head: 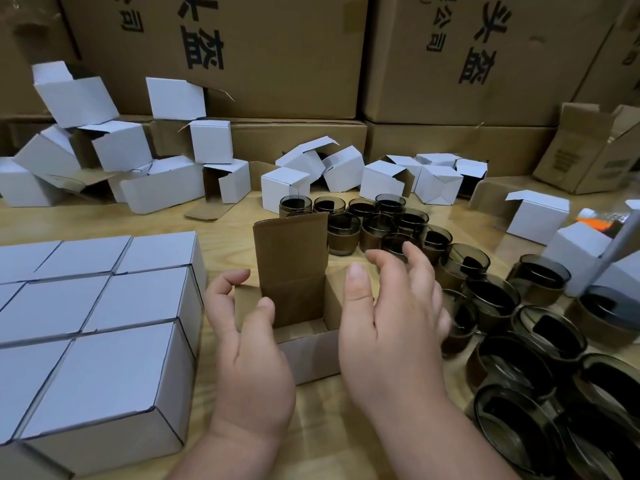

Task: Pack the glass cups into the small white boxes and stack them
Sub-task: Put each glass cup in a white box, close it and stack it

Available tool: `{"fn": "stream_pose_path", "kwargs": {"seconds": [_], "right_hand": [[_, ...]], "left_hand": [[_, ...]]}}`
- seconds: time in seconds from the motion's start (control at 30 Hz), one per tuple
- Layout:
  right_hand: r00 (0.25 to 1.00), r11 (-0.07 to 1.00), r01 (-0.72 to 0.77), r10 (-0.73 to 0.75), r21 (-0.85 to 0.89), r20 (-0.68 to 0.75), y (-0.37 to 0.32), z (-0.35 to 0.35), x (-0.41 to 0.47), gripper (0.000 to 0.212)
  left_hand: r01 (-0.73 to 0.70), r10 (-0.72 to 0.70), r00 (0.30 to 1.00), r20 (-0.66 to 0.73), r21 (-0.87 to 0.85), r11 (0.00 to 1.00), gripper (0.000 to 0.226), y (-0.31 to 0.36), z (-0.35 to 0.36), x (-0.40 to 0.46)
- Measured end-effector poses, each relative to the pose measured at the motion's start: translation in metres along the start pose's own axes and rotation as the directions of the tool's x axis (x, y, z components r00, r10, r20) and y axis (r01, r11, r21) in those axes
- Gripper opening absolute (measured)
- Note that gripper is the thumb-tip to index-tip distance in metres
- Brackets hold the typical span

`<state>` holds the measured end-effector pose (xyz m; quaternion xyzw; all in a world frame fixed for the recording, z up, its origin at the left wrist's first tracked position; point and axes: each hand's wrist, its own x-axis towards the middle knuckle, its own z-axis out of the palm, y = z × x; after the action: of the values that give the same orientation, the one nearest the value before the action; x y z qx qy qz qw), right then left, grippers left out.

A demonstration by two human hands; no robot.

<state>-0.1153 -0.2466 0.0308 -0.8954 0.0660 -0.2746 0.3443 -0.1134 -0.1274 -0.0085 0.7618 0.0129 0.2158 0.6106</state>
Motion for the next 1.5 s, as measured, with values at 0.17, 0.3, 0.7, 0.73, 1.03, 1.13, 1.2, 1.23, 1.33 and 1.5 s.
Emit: {"fn": "stream_pose_path", "kwargs": {"seconds": [0.17,0.3,0.7,0.73,1.03,1.13,1.2,1.23,1.33,1.5], "right_hand": [[0.997,1.000,0.010,-0.008,0.030,-0.073,0.000,-0.005,0.000,0.047],[0.998,0.998,-0.058,0.058,-0.002,-0.005,0.001,-0.004,0.003,0.053],[0.972,0.958,-0.221,0.201,0.183,0.122,0.017,0.012,0.008,0.040],[0.967,0.960,-0.230,0.206,0.158,0.151,0.020,0.014,0.009,0.038],[0.970,0.969,-0.206,0.184,0.134,0.157,0.028,0.017,0.011,0.016],[0.954,0.877,-0.301,0.284,0.376,0.100,0.026,0.018,0.015,0.013],[0.928,0.734,-0.339,0.362,0.588,0.083,0.022,0.017,0.017,0.020],[0.915,0.662,-0.350,0.394,0.663,0.090,0.021,0.017,0.018,0.025],[0.883,0.465,-0.360,0.451,0.809,0.134,0.019,0.017,0.018,0.036],[0.893,0.330,-0.307,0.424,0.893,0.150,0.018,0.015,0.019,0.047]], "left_hand": [[-0.012,0.009,0.996,-0.084,-0.031,0.999,0.027,0.002,0.002,0.002],[-0.028,0.022,0.997,-0.078,-0.075,0.997,0.027,0.004,0.001,0.002],[-0.048,0.025,0.984,-0.176,-0.132,0.990,0.031,0.005,0.006,-0.002],[-0.048,0.009,0.973,-0.230,-0.163,0.985,0.038,0.010,0.005,-0.003],[0.050,-0.054,0.989,-0.139,-0.028,0.998,0.023,0.005,0.006,0.000],[0.052,-0.061,0.989,-0.135,-0.070,0.996,0.025,0.007,0.004,0.001],[0.071,-0.080,0.991,-0.110,-0.087,0.994,0.026,0.007,0.004,0.001],[0.072,-0.080,0.992,-0.095,-0.084,0.994,0.026,0.007,0.003,0.000],[0.059,-0.062,0.996,-0.058,-0.044,0.997,0.026,0.005,0.002,-0.002],[0.026,-0.027,0.998,-0.055,-0.011,1.000,0.027,0.004,0.001,0.001]]}}
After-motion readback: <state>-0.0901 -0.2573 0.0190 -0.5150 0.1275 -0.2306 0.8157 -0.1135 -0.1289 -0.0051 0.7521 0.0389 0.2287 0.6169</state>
